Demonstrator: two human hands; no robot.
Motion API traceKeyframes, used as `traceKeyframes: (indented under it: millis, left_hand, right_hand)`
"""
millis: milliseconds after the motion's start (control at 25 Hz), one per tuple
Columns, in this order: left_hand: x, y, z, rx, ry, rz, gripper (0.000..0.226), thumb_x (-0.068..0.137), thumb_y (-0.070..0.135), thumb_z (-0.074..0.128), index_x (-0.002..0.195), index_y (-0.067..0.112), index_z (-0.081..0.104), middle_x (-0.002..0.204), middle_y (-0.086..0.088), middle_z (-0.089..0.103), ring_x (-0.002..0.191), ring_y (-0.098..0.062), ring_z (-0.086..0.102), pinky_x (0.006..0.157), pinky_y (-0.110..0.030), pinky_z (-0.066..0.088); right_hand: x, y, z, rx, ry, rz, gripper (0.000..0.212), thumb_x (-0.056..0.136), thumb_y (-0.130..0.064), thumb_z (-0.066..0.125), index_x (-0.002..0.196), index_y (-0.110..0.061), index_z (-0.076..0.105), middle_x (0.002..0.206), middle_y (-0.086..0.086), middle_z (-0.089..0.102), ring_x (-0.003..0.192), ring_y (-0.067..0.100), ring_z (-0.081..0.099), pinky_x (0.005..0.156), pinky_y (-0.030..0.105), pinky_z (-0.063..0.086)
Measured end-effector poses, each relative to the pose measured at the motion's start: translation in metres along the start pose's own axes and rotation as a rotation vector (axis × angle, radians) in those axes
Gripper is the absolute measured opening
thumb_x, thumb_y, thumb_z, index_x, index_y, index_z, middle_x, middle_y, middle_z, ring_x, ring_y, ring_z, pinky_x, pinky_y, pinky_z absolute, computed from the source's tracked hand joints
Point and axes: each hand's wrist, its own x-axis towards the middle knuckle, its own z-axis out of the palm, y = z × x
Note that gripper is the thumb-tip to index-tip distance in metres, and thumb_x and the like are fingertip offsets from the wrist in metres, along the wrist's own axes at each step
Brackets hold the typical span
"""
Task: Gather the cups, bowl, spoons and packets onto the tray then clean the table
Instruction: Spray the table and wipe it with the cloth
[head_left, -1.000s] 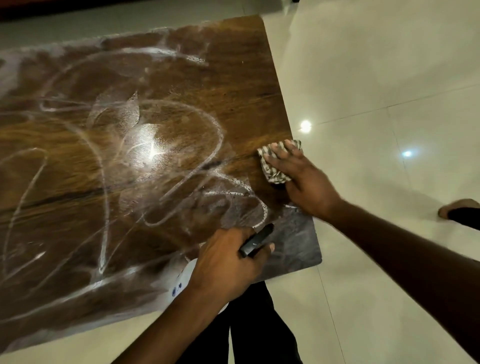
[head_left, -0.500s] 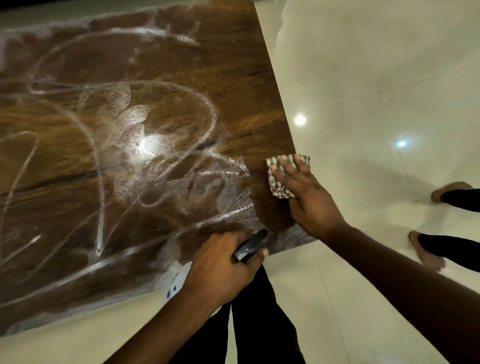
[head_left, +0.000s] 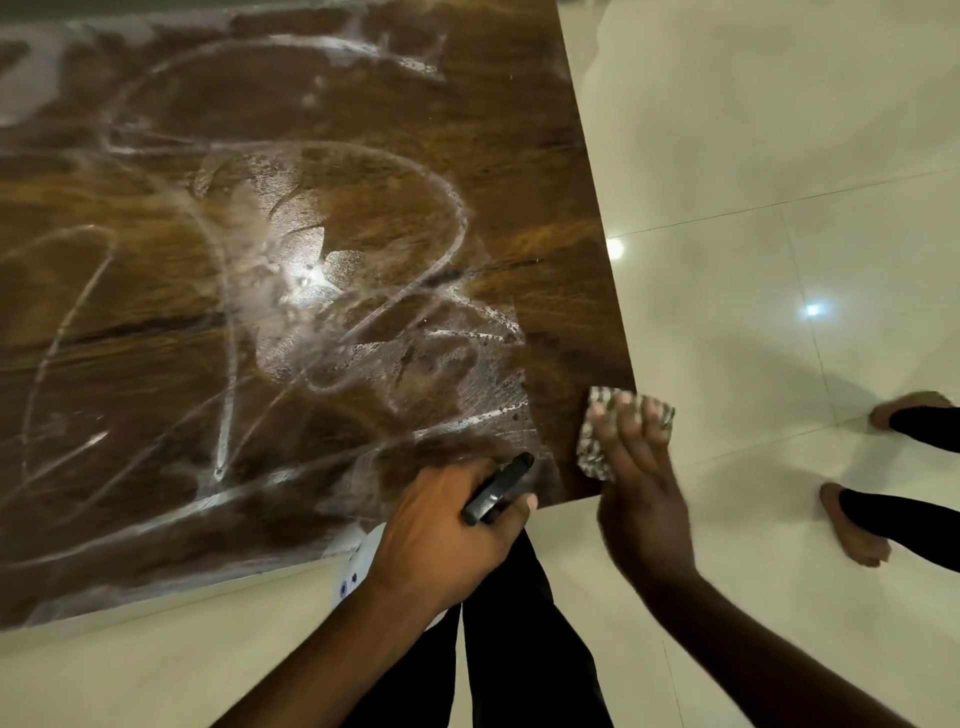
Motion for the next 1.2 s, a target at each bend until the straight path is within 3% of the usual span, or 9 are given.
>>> traceKeyframes:
  millis: [160,240,360,520,680,760,1040,1120,1200]
  left_hand:
    - [-0.005,-0.008,-0.012,-0.026,0.025,0.003,0.014,0.086,0.056,0.071,0.078,0.053,0.06,0.067,0.027,0.063,0.057,-0.008,0.06,0.048,-0.024,0.037]
    - [-0.009,-0.013,-0.019,-0.048,0.05,-0.021,0.016,0.084,0.054,0.07,0.073,0.049,0.061,0.06,0.025,0.061,0.054,-0.012,0.058,0.05,-0.027,0.036]
    - [-0.007,-0.021,-0.033,-0.097,0.086,-0.099,0.034,0.088,0.05,0.077,0.068,0.03,0.06,0.052,0.008,0.057,0.052,-0.017,0.056,0.056,-0.036,0.044]
    - [-0.006,-0.026,-0.047,-0.139,0.135,-0.162,0.032,0.089,0.047,0.081,0.075,0.022,0.067,0.052,0.01,0.056,0.054,-0.014,0.057,0.063,-0.035,0.049]
    - [-0.007,-0.023,-0.054,-0.082,0.198,-0.169,0.046,0.089,0.047,0.081,0.062,0.021,0.053,0.047,0.011,0.052,0.048,-0.016,0.047,0.054,-0.032,0.039]
    - [-0.007,-0.026,-0.059,-0.137,0.204,-0.202,0.049,0.089,0.048,0.08,0.061,0.019,0.052,0.047,0.005,0.049,0.049,-0.021,0.05,0.055,-0.033,0.041]
    - [-0.011,-0.023,-0.067,-0.201,0.241,-0.145,0.039,0.09,0.05,0.078,0.075,0.016,0.067,0.06,-0.005,0.061,0.06,-0.026,0.063,0.058,-0.034,0.046]
    - [-0.009,-0.021,-0.067,-0.167,0.273,-0.15,0.043,0.091,0.049,0.077,0.074,0.012,0.064,0.059,-0.007,0.06,0.061,-0.03,0.062,0.057,-0.036,0.044]
    - [-0.005,-0.018,-0.068,-0.133,0.31,-0.157,0.044,0.09,0.05,0.077,0.071,0.013,0.062,0.057,-0.004,0.059,0.059,-0.027,0.061,0.054,-0.034,0.041]
  right_hand:
    - [-0.04,-0.019,0.026,-0.083,-0.298,-0.675,0.063,0.102,-0.016,0.047,0.164,-0.022,0.041,0.177,0.0,0.024,0.164,0.029,0.026,0.13,0.052,0.029]
    - [-0.018,-0.01,0.013,-0.09,-0.392,-0.805,0.061,0.11,-0.014,0.033,0.168,-0.03,0.029,0.178,-0.006,0.022,0.166,0.023,0.02,0.132,0.045,0.026]
    - [0.018,-0.014,0.004,-0.018,-0.248,-0.458,0.062,0.105,-0.004,0.035,0.162,-0.025,0.046,0.173,-0.004,0.036,0.165,0.022,0.022,0.128,0.05,0.036]
    - [0.029,-0.085,0.034,0.157,-0.002,0.12,0.079,0.092,-0.001,0.05,0.166,-0.027,0.039,0.177,-0.008,0.024,0.168,0.017,0.005,0.132,0.048,0.025]
    - [-0.007,-0.106,0.048,-0.041,-0.313,-0.569,0.061,0.094,-0.012,0.057,0.155,-0.021,0.057,0.168,0.003,0.045,0.162,0.028,0.027,0.124,0.053,0.041]
    - [0.026,-0.078,0.023,-0.127,-0.44,-0.809,0.061,0.097,-0.018,0.051,0.157,-0.025,0.053,0.168,0.001,0.045,0.162,0.027,0.031,0.129,0.048,0.034]
    - [0.132,-0.089,0.007,-0.017,0.002,0.112,0.076,0.096,0.0,0.05,0.167,-0.023,0.036,0.178,0.002,0.025,0.167,0.028,0.011,0.131,0.053,0.027]
    - [0.094,-0.123,0.031,-0.05,-0.061,-0.072,0.076,0.094,-0.003,0.057,0.165,-0.022,0.038,0.176,0.005,0.028,0.166,0.028,0.016,0.131,0.053,0.03]
    - [0.049,-0.138,0.045,-0.065,-0.249,-0.52,0.068,0.085,-0.009,0.071,0.151,-0.015,0.056,0.166,0.01,0.046,0.157,0.034,0.037,0.127,0.055,0.034]
